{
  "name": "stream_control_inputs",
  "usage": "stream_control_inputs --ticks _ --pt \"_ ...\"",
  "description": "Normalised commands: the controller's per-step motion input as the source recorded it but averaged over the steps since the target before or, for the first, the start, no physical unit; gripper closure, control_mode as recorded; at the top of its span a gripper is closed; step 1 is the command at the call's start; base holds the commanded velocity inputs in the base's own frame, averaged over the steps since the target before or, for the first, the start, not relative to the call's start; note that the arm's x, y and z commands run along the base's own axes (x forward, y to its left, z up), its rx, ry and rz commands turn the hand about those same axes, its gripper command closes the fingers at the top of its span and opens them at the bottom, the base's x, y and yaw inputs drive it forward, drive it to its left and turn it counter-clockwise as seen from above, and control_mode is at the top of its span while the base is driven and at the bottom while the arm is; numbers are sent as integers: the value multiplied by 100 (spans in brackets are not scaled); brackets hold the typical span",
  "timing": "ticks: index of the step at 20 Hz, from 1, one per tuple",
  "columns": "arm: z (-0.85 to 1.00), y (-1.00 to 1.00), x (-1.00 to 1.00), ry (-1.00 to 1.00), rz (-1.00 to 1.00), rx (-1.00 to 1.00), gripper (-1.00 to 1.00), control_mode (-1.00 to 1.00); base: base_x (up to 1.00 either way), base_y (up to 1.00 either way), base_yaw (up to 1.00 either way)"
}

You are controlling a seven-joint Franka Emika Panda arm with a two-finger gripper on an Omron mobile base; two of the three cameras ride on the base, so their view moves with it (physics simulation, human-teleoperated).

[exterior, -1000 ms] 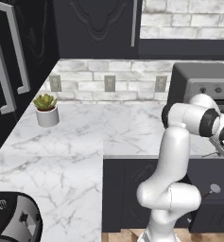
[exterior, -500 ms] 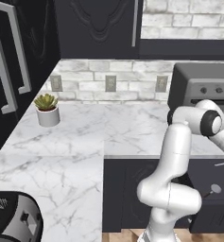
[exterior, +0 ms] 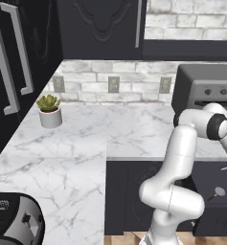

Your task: Organize the utensils by type. Pick up the wooden spoons from the counter and place them in the open cabinet. Then pick up the metallic utensils from the counter and place them in the open drawer.

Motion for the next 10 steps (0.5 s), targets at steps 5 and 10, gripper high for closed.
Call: stream_control_inputs --ticks 5,10 --pt "-3 -33 -59 0 -5 0 100 -100 0 0 0" --pt "-2 -10 -33 0 -4 0 100 -100 0 0 0"
